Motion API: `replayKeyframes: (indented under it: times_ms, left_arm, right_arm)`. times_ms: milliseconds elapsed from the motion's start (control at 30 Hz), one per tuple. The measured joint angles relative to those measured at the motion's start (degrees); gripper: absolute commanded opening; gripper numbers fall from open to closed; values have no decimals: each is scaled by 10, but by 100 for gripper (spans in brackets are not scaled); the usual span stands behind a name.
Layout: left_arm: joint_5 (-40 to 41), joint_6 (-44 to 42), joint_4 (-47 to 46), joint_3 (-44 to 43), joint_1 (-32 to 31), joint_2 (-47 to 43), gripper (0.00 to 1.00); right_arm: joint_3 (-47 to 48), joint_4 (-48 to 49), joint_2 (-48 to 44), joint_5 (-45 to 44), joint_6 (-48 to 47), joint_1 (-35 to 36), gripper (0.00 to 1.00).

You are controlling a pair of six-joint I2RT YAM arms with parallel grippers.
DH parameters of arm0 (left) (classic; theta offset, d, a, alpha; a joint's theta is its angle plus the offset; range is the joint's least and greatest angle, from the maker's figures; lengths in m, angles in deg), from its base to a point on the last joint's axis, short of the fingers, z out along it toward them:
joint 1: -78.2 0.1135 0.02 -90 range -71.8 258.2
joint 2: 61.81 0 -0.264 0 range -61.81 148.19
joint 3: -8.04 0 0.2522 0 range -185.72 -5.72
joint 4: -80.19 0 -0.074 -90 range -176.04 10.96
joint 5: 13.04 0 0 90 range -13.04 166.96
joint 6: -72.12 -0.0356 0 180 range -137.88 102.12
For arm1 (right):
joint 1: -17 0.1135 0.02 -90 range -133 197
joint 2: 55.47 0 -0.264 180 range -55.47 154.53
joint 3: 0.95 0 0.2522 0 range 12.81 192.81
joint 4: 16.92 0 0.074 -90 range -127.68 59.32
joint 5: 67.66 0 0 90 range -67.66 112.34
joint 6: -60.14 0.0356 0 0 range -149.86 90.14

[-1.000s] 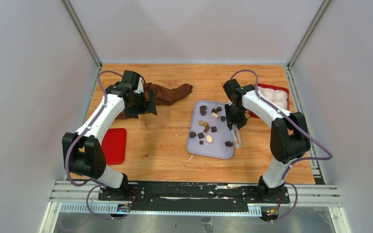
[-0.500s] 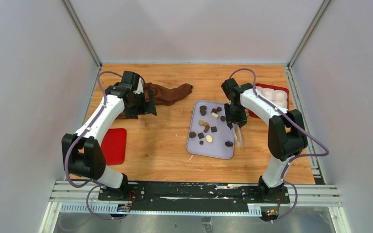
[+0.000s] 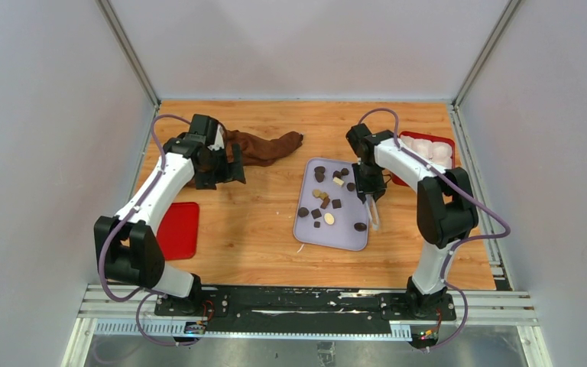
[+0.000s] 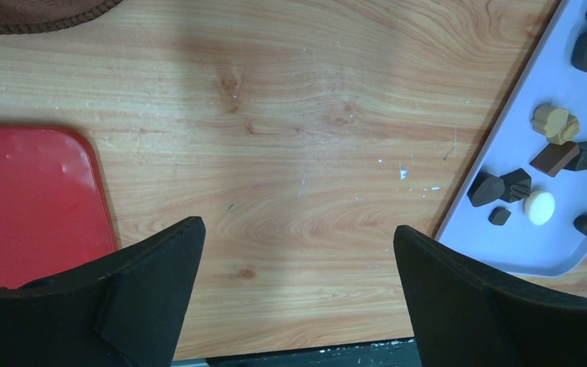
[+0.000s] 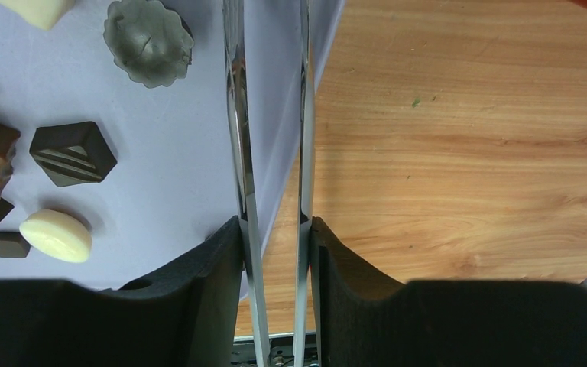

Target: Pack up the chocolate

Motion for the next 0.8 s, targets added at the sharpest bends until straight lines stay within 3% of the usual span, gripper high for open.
replayKeyframes:
  times_ms: [67, 100, 600, 800]
  left_arm:
    - [0, 2, 0, 3, 0, -3, 100]
    - [0, 3, 0, 4, 0, -5, 100]
    - [0, 3, 0, 5, 0, -10, 99]
    - [0, 3, 0, 6, 0, -13, 99]
  right_arm:
    - [0, 0, 0, -1, 0, 0, 1]
    - [0, 0, -1, -1, 0, 0, 0]
    - [0, -28, -92, -21, 0, -1, 0]
    - [-10, -36, -172, -39, -7, -53, 0]
